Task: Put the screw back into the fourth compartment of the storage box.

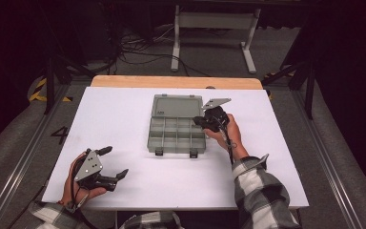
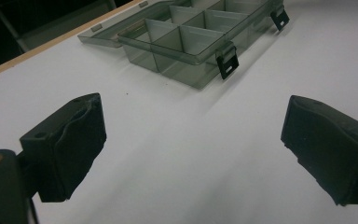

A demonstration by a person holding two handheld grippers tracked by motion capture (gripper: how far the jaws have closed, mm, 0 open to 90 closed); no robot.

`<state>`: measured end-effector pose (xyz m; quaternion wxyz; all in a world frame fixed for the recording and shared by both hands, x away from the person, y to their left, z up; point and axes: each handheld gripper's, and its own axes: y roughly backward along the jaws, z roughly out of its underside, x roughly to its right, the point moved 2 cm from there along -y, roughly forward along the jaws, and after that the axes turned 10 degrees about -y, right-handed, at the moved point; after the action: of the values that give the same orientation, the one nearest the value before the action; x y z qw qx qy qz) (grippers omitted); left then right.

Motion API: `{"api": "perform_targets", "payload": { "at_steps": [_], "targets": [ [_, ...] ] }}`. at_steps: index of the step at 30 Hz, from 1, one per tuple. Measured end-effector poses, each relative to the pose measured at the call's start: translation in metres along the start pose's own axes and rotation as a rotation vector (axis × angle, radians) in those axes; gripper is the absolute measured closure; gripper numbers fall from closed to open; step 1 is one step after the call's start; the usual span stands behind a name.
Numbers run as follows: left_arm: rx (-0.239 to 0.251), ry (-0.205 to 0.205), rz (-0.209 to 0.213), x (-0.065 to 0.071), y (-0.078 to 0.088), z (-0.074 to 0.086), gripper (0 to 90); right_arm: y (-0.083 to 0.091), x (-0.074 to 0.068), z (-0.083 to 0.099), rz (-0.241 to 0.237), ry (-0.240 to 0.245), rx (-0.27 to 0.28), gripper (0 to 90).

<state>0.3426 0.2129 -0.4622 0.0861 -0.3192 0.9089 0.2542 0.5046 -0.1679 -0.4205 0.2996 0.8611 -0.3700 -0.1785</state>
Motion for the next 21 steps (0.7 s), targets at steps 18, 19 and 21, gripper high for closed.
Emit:
{"api": "perform_targets", "payload": {
  "at_steps": [18,19,21],
  "targets": [
    [0.0,-0.001,0.008,-0.002,-0.001,0.001,7.0,-0.016,0.008,0.006,0.027,-0.009,-0.053,86.1],
    [-0.002,0.002,0.008,-0.002,-0.001,0.001,7.0,-0.016,0.008,0.006,0.026,-0.009,-0.052,86.1],
    [0.004,0.003,0.009,-0.002,-0.001,0.002,7.0,-0.016,0.008,0.006,0.029,-0.008,-0.054,86.1]
  ]
}}
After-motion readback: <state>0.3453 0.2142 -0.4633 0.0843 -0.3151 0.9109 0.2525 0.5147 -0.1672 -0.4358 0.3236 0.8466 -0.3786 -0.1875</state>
